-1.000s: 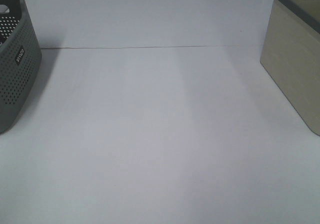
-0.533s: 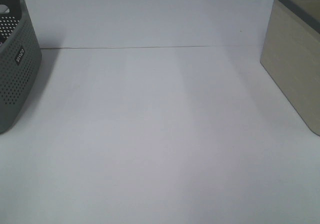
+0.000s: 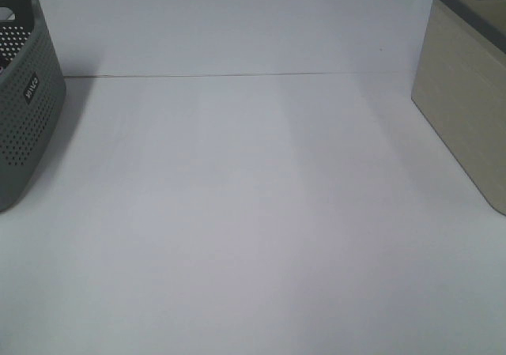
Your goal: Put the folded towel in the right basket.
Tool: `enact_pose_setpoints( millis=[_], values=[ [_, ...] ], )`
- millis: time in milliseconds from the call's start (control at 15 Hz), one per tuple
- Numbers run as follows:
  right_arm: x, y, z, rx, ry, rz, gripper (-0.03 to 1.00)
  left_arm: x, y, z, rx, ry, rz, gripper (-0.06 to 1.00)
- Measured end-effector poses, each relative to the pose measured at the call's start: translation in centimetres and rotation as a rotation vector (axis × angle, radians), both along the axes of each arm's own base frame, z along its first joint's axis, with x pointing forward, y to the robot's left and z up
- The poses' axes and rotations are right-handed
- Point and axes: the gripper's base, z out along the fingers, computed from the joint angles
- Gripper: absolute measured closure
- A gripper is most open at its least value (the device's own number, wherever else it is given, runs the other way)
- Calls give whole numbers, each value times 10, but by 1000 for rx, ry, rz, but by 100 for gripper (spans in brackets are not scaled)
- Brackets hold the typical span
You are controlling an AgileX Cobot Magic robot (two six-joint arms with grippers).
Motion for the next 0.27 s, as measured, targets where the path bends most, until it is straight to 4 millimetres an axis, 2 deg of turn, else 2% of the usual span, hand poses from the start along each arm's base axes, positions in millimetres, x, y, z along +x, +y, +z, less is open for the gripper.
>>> enact_pose_setpoints(
  millis=[267],
  values=[
    [0, 0, 0, 0, 0, 0, 6, 0, 0, 0, 0, 0, 0, 94]
  ],
)
